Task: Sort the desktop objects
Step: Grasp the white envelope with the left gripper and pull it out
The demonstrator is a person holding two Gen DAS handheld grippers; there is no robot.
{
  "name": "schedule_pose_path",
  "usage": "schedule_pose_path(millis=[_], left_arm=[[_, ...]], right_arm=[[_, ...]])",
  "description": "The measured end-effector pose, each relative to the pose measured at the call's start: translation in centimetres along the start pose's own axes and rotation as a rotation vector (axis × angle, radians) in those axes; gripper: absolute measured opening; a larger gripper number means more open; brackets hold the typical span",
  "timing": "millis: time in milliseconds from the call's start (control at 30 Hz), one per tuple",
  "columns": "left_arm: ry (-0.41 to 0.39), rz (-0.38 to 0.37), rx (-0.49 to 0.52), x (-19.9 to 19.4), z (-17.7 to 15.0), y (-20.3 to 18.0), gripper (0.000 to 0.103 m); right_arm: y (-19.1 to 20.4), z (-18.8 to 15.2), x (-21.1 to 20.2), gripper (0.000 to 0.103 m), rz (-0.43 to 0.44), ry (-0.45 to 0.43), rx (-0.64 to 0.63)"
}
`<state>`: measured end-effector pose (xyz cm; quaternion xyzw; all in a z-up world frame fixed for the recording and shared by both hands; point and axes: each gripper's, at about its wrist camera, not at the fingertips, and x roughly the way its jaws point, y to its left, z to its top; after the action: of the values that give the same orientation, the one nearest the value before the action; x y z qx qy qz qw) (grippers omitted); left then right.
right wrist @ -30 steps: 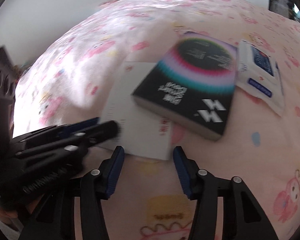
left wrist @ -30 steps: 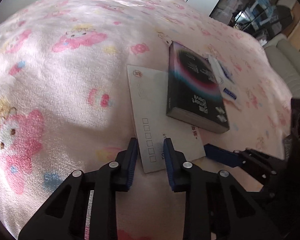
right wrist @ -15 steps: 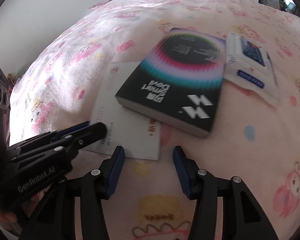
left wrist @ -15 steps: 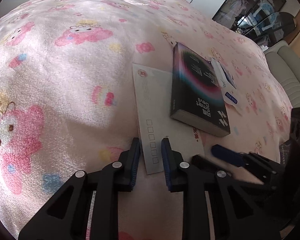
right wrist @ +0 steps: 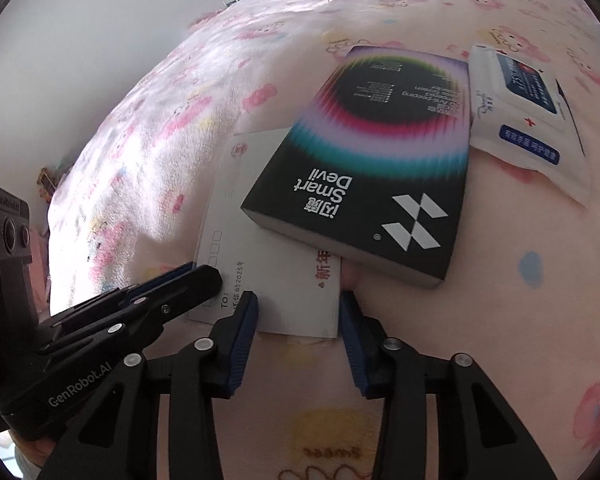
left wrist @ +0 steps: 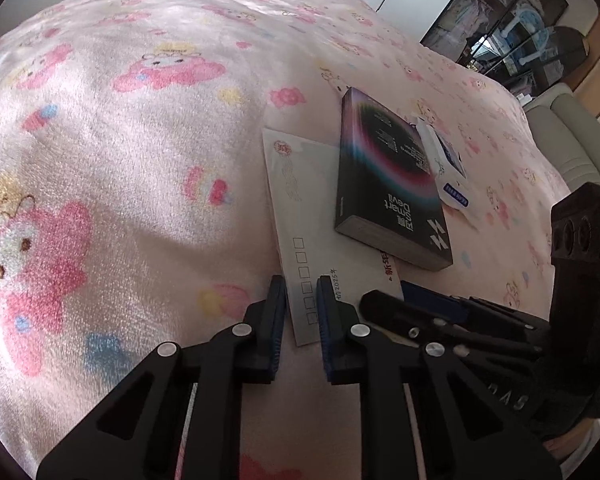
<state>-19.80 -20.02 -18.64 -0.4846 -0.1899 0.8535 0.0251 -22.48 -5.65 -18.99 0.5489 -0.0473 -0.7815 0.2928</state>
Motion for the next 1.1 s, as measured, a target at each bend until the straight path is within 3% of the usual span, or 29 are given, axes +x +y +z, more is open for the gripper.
schedule_pose_path(millis=[233, 600, 700, 867, 1033, 1100], left_arm=[[0.01, -0.019, 0.015, -1.8, -1.6, -1.6, 0.015], [0.105, -0.095, 0.035, -3.4, -8.5, -5.8, 0.016], [0.1, -0.062, 0.056, -3.6, -8.7, -6.4, 0.016], [0.102, -0.076, 0.004, -3.0, -7.3, -5.1, 0.016], [0.106, -0.068, 0.037, -1.9, -6.4, -5.8, 0.016], [0.09, -0.043, 0.063, -2.0, -6.6, -6.3, 0.009]], right_arm=[[-0.6, -0.8, -3.1, 0.027, -0.003, -0.017, 0.0], [-3.3, -9.0, -7.8, 0.027, -0.094, -0.003, 0.049], [-4.2, -9.7, -9.5, 0.027, -0.137, -0.023, 0.078], [-4.1, -10.9, -9.6, 0.027, -0.215, 0.034, 0.069], [-3.7, -11.0, -8.1, 0.028, -0.138, 0.05, 0.085], [-3.8, -10.6, -7.9, 0.028, -0.146, 0.038, 0.091]])
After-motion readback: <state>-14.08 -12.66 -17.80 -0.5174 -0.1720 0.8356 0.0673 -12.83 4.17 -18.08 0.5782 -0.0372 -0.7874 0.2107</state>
